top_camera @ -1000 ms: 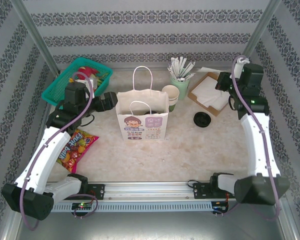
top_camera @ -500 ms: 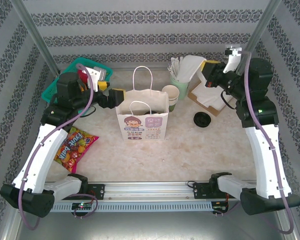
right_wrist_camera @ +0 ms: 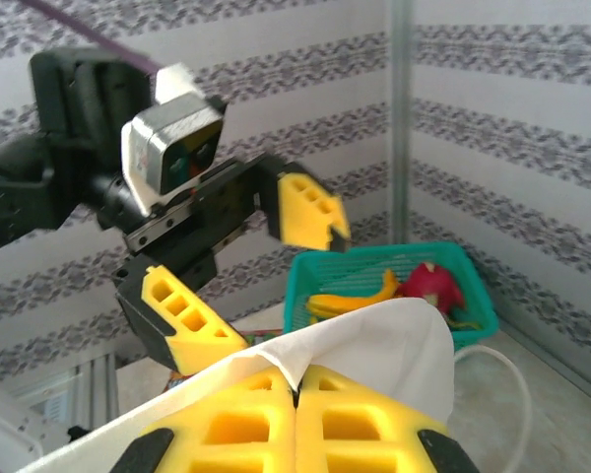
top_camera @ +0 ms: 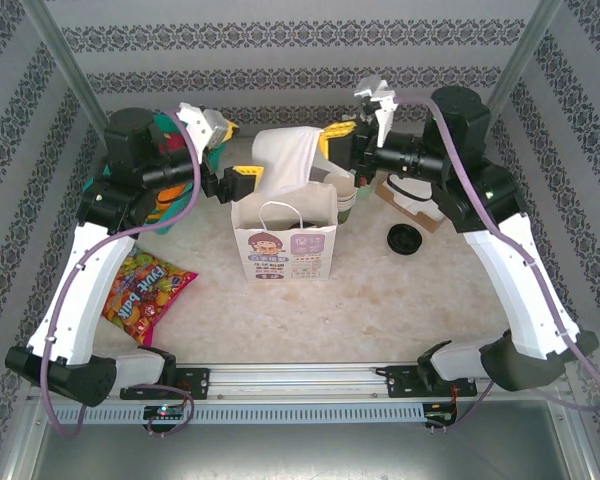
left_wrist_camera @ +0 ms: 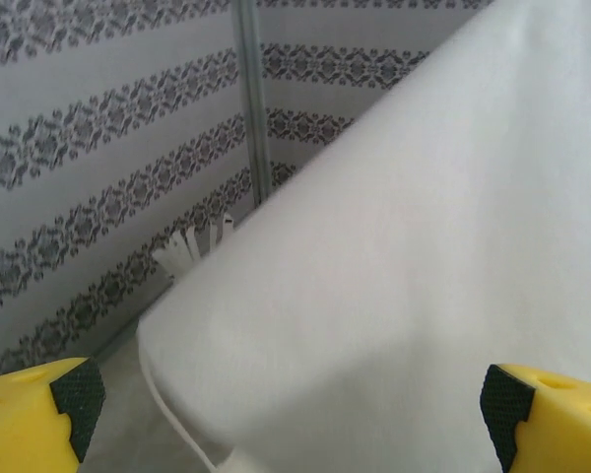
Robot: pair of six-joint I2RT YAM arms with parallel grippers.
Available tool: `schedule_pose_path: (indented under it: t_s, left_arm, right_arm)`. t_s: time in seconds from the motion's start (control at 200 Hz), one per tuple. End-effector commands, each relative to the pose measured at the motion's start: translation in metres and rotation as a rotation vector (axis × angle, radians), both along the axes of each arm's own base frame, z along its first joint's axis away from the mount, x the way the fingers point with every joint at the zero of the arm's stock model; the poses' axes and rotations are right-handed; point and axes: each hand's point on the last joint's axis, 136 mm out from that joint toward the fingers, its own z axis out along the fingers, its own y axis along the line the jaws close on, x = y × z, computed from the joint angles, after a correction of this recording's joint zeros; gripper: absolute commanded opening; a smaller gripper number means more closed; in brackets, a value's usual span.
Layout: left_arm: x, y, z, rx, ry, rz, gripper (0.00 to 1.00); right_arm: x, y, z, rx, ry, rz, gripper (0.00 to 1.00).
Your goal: Pack the takeout coffee
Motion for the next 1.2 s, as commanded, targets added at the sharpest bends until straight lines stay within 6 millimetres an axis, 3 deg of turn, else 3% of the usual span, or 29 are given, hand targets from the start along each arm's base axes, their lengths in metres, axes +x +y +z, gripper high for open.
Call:
schedule_pose_path:
  t_s: [0.0, 0.12, 0.365, 0.42, 0.535, 0.639, 0.734, 0.854, 1.019, 1.034, 1.089, 1.194]
  left_arm:
    - [-0.022, -0.016, 0.008, 0.046, -0.083, -0.165, 1.00]
    - [-0.033, -0.028, 0.007, 0.080, -0.123, -0.267, 0.97]
    - [-0.033, -0.039, 0.002, 0.114, -0.123, -0.372, 0.86]
    - [-0.034, -0.041, 0.001, 0.113, -0.116, -0.397, 0.76]
    - [-0.031, -0.042, 0.001, 0.115, -0.118, -0.397, 0.41]
    - [-0.027, -0.040, 0.000, 0.129, -0.126, -0.368, 0.16]
    - [-0.021, -0.038, -0.003, 0.145, -0.127, -0.330, 0.00]
    - [-0.018, -0.036, -0.007, 0.156, -0.118, -0.305, 0.00]
    - [-0.018, -0.036, -0.006, 0.148, -0.112, -0.303, 0.00]
    - [-0.017, -0.037, -0.007, 0.148, -0.109, -0.303, 0.00]
    - [-0.017, -0.037, -0.007, 0.143, -0.106, -0.308, 0.00]
    - [-0.018, -0.038, -0.006, 0.138, -0.105, -0.319, 0.00]
  right_arm:
    - [-0.018, 0.016, 0.004, -0.006, -0.034, 0.143, 0.00]
    - [-0.024, 0.029, 0.003, -0.003, -0.028, 0.222, 0.00]
    - [-0.034, 0.041, 0.004, 0.012, -0.021, 0.349, 0.00]
    - [-0.033, 0.042, 0.003, 0.011, -0.019, 0.354, 0.00]
    - [-0.029, 0.042, 0.002, 0.007, -0.019, 0.334, 0.00]
    - [-0.009, 0.034, 0.004, -0.004, -0.022, 0.191, 0.00]
    - [0.008, 0.014, 0.007, -0.005, -0.016, 0.043, 0.37]
    - [0.011, -0.010, 0.002, -0.014, -0.038, -0.039, 0.68]
    - [-0.020, -0.001, -0.013, -0.066, -0.122, 0.092, 0.80]
    - [-0.019, 0.000, -0.014, -0.071, -0.127, 0.094, 0.80]
    - [-0.014, 0.004, -0.020, -0.094, -0.144, 0.087, 0.97]
    - [0.007, 0.009, -0.021, -0.128, -0.170, 0.030, 0.98]
